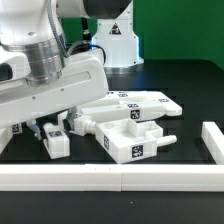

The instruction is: Assemble chair

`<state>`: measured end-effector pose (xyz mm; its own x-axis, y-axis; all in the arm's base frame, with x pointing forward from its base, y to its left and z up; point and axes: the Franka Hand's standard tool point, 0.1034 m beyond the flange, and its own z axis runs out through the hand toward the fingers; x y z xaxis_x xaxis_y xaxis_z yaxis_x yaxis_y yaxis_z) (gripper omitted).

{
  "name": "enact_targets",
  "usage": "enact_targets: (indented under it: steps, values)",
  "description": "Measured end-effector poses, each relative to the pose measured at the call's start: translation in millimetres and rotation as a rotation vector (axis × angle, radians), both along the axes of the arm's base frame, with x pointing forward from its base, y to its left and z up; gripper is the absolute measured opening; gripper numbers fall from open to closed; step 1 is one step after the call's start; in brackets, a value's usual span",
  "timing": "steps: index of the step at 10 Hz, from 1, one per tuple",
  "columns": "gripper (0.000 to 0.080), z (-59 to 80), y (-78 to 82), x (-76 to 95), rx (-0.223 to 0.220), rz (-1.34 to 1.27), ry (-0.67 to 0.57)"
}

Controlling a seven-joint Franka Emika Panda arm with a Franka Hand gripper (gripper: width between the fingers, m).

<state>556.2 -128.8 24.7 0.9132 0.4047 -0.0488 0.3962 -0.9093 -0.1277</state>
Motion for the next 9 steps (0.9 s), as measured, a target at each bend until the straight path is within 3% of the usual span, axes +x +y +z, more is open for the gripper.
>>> enact_targets:
  steps: [1, 2, 3, 4, 6, 9]
  values:
    - [0.0526, 2.9, -0.1, 1.0, -0.005, -0.010, 0.004]
    - [0.0623, 19.8, 3.4, 4.1, -0.014, -0.063, 0.008]
    - [0.0623, 38.3, 16.0, 5.6, -0.033, -0.185, 0.017]
    - [0.0644, 43.9, 28.8, 5.3, -0.036, -0.254, 0.039]
    - [0.0648, 53.0, 40.4, 15.4, -0.032, -0.233, 0.023]
    - [0.0649, 49.9, 40.1, 13.0, -0.034, -0.250, 0.031]
